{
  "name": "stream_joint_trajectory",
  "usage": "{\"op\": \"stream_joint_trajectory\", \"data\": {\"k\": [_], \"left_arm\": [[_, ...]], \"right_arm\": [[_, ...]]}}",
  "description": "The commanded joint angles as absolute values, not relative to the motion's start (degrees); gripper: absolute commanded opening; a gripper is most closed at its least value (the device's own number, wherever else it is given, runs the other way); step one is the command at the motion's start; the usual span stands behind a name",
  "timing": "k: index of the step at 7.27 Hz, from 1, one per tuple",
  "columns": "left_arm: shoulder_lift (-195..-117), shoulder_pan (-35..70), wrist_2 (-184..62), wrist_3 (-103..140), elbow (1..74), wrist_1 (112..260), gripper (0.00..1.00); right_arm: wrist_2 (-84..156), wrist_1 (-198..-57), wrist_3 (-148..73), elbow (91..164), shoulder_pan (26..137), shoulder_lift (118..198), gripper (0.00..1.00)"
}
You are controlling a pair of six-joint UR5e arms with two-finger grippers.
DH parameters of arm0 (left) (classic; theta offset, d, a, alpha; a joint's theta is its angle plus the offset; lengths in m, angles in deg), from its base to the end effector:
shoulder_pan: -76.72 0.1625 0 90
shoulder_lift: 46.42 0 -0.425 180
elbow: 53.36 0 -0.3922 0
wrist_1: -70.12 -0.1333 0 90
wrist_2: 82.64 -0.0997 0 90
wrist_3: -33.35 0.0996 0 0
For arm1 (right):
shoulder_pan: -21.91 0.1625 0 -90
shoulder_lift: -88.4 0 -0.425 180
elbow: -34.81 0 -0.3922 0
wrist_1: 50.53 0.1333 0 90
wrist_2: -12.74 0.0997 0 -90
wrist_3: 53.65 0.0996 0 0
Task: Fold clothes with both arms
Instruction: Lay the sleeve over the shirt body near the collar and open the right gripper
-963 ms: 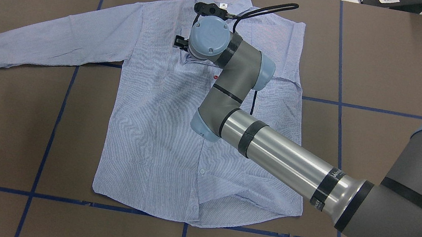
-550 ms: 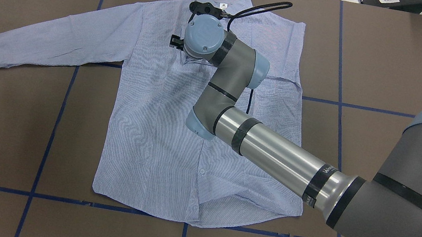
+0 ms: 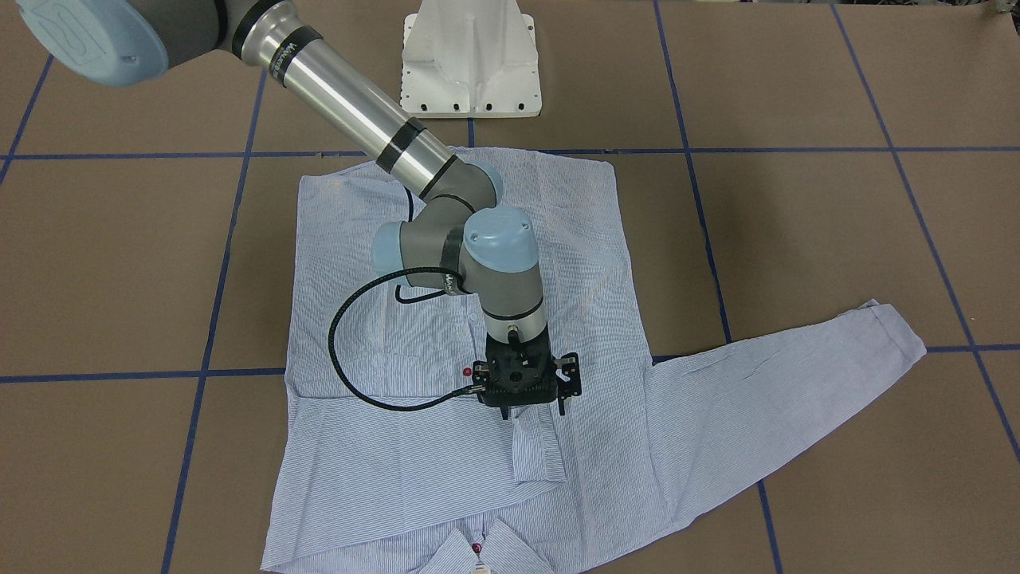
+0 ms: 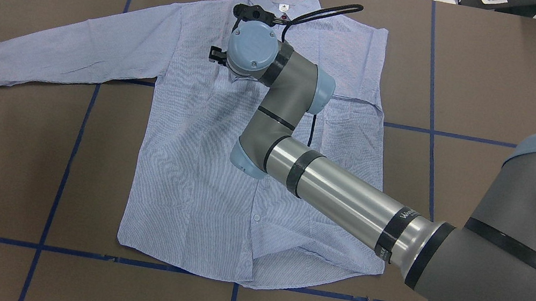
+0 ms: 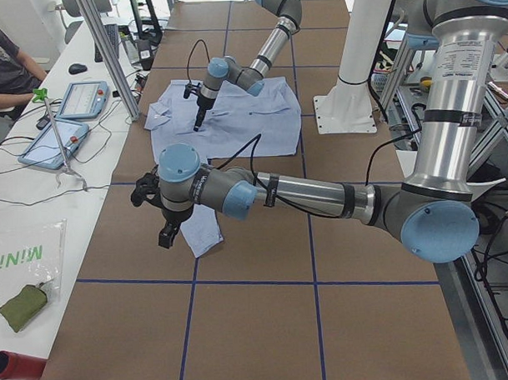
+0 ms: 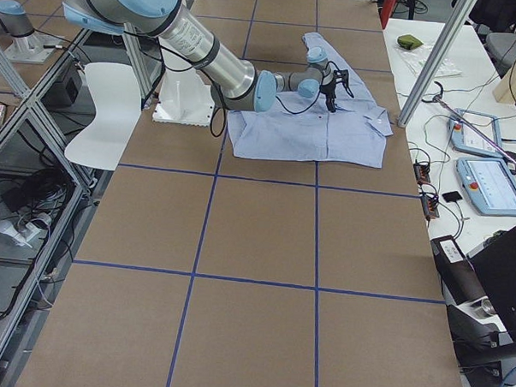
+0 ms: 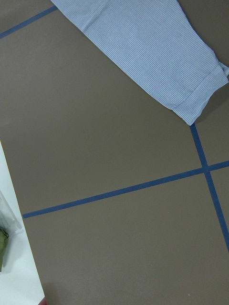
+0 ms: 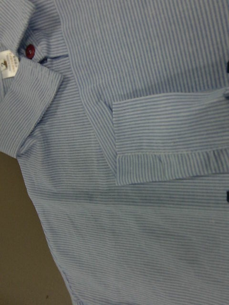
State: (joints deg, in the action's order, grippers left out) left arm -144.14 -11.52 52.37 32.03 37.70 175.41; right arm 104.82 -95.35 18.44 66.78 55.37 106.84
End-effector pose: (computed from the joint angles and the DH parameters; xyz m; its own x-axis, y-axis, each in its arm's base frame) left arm -0.0455 -0.5661 0.5474 0.6983 0.2889 -0.6550 -0.0120 0.9195 0.3929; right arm -0.6971 -0.6162 0.1717 0.5738 0.0108 0.8189 -0.3664 0.8977 0.2449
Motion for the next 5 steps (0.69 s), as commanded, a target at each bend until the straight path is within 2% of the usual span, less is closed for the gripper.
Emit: {"op": "stream_joint_trajectory", "data": {"k": [1, 2, 3, 4, 5], "left_arm": [[-144.1, -11.5, 52.4, 32.1, 37.5, 175.4, 1.00], [-144.0, -11.5, 52.3, 32.1, 37.4, 175.4, 1.00], [-144.0, -11.5, 52.3, 32.1, 37.3, 175.4, 1.00], [-144.0, -11.6, 52.3, 32.1, 37.4, 175.4, 1.00], [-144.0, -11.6, 52.3, 32.2, 37.4, 175.4, 1.00]], "right_arm": [[104.8, -95.3, 18.3, 66.4, 55.0, 105.1, 0.81], [104.8, -95.3, 18.3, 66.4, 54.9, 104.6, 0.73], [104.8, -95.3, 18.3, 66.4, 54.8, 104.1, 0.61], [104.8, -95.2, 18.2, 66.4, 54.7, 104.1, 0.54], [104.5, -94.0, 18.2, 66.4, 54.4, 104.0, 0.53]]}}
